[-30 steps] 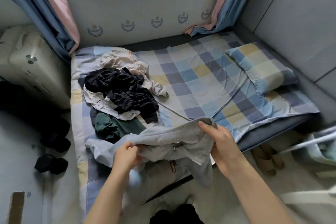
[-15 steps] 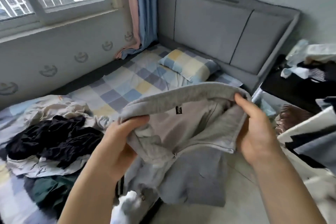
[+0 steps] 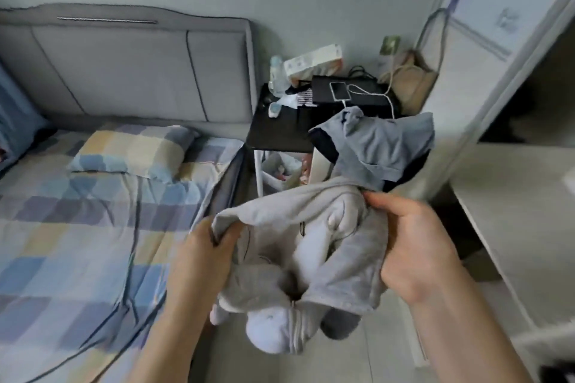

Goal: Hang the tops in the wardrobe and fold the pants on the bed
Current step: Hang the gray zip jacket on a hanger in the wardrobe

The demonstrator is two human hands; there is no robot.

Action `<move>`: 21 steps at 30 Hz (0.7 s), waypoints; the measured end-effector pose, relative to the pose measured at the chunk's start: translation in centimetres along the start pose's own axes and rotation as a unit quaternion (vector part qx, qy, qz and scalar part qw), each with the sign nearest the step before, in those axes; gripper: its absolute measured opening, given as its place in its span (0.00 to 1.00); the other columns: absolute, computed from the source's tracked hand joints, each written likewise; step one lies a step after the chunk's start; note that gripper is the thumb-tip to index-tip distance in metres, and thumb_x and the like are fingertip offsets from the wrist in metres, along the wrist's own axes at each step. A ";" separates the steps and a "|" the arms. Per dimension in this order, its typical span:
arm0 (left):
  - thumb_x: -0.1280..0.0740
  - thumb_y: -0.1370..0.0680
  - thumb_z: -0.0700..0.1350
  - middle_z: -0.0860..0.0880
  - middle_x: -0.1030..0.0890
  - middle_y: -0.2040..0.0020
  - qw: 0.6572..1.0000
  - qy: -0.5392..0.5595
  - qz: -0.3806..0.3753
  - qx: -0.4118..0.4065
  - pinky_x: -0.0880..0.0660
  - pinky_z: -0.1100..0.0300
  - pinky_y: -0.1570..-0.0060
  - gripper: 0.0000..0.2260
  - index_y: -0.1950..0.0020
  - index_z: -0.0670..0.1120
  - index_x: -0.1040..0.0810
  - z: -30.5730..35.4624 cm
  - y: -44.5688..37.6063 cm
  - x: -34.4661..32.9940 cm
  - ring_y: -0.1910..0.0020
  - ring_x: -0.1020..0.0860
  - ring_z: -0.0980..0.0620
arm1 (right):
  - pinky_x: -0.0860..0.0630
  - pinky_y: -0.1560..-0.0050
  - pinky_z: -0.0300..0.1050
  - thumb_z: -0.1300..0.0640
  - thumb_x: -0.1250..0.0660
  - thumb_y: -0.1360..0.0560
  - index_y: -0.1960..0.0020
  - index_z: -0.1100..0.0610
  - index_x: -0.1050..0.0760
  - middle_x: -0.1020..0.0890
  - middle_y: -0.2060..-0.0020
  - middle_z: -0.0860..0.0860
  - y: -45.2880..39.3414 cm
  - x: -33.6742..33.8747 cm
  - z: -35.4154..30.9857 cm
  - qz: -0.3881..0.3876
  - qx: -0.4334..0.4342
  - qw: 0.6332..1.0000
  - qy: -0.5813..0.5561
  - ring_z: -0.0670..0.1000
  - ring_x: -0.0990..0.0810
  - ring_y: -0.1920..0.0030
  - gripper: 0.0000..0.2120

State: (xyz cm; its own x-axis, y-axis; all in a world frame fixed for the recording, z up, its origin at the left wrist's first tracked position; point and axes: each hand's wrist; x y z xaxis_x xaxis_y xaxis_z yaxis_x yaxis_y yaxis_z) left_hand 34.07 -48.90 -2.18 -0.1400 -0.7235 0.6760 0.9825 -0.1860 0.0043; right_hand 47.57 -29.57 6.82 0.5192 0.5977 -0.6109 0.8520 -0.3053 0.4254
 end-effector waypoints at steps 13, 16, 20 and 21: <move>0.42 0.18 0.41 0.41 0.17 0.47 0.764 0.386 -0.451 0.252 0.22 0.52 0.58 0.12 0.43 0.38 0.21 16.5 -3.7 -17.8 0.51 0.17 0.44 | 0.24 0.52 0.46 0.54 0.27 0.33 0.61 0.52 0.17 0.16 0.64 0.50 1.9 15.9 -12.3 0.305 0.237 0.886 0.256 0.49 0.18 0.60 0.03; 0.33 0.23 0.44 0.34 0.19 0.46 0.748 0.304 -0.576 0.126 0.19 0.48 0.51 0.14 0.45 0.33 0.20 20.6 -4.8 -20.0 0.50 0.17 0.39 | 0.26 0.63 0.31 0.64 0.30 0.29 0.58 0.51 0.22 0.18 0.68 0.45 1.5 18.7 -14.1 0.383 0.311 0.795 0.353 0.41 0.20 0.65 0.08; 0.24 0.34 0.58 0.45 0.16 0.63 0.819 0.128 -0.544 -0.128 0.20 0.56 0.59 0.19 0.59 0.43 0.18 26.4 -7.2 -23.6 0.63 0.17 0.48 | 0.25 0.60 0.43 0.57 0.30 0.29 0.58 0.52 0.23 0.18 0.64 0.48 -0.8 21.6 -16.5 0.542 0.321 0.705 0.325 0.47 0.20 0.62 0.02; 0.25 0.32 0.58 0.48 0.20 0.69 0.840 0.113 -0.501 -0.173 0.25 0.60 0.66 0.19 0.61 0.41 0.20 27.9 -7.5 -24.6 0.70 0.22 0.52 | 0.24 0.59 0.46 0.56 0.30 0.28 0.58 0.53 0.23 0.18 0.64 0.51 -1.2 21.9 -17.2 0.564 0.328 0.699 0.294 0.50 0.20 0.62 0.02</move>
State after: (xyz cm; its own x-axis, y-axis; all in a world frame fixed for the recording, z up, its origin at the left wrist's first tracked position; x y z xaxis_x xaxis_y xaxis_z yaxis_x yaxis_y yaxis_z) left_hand 33.52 -11.17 1.76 -0.9341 -0.1887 0.3030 0.2680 -0.9314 0.2463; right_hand 56.69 -3.41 4.41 0.9321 -0.1543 0.3277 -0.1280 -0.9867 -0.1002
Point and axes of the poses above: each hand's wrist, its own y-axis away from the middle knuckle, its own x-axis out of the back of the hand, z = x × y
